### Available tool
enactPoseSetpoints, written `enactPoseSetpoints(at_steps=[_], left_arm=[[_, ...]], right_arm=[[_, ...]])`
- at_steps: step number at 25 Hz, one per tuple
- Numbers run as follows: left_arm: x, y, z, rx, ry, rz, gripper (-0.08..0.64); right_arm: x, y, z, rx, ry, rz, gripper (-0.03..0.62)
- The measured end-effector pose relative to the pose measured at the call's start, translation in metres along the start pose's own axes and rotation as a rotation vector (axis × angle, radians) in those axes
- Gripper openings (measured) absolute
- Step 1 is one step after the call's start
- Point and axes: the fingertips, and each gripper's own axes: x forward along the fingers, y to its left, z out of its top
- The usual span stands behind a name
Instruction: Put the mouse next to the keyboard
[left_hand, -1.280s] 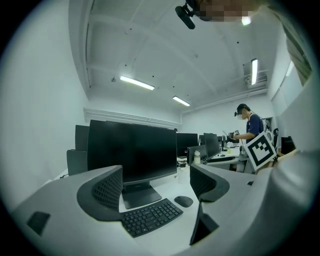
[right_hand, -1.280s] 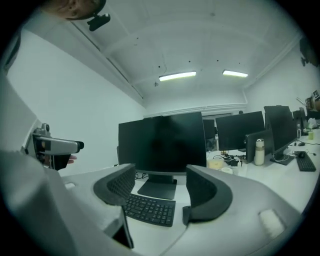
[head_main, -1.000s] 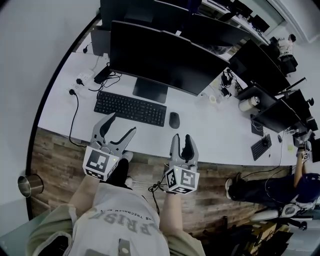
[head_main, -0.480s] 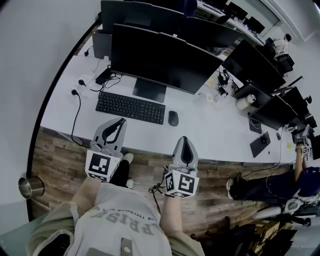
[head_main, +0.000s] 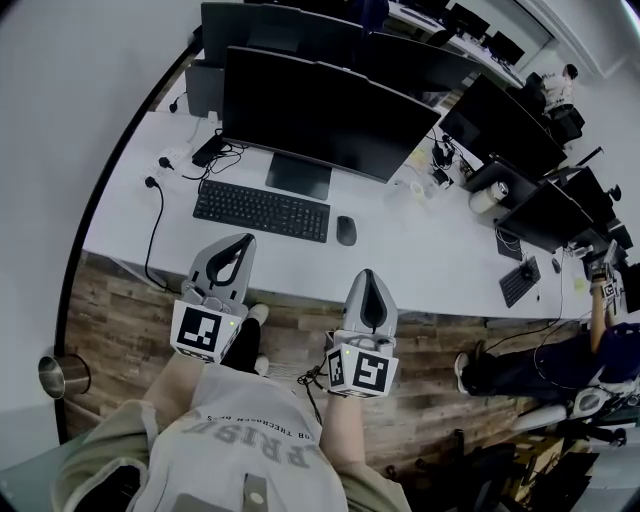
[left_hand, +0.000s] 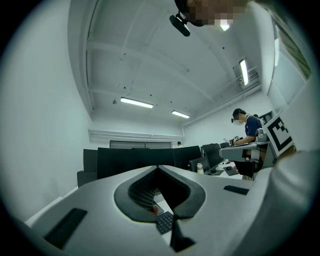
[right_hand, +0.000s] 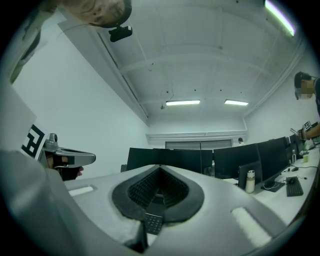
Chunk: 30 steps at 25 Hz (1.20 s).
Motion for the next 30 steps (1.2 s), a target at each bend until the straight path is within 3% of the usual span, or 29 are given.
enactPoseSetpoints(at_steps=[6, 22, 30], left_arm=[[-0.005, -0.003, 0.011, -0.007, -0.038, -0.006, 0.011], [-0.009, -0.006, 0.001, 0.015, -0.016, -0.017, 0.011], [-0.004, -0.009, 0.007, -0.028, -0.039, -0.010, 0.011]], right_arm=[[-0.008, 0.005, 0.011, -0.018, -0.038, 0.009, 0.000], [-0.012, 0.011, 0.014, -0.069, -0.034, 0.009, -0.002], [-0.010, 0.006, 0.012, -0.068, -0.030, 0.008, -0.002]])
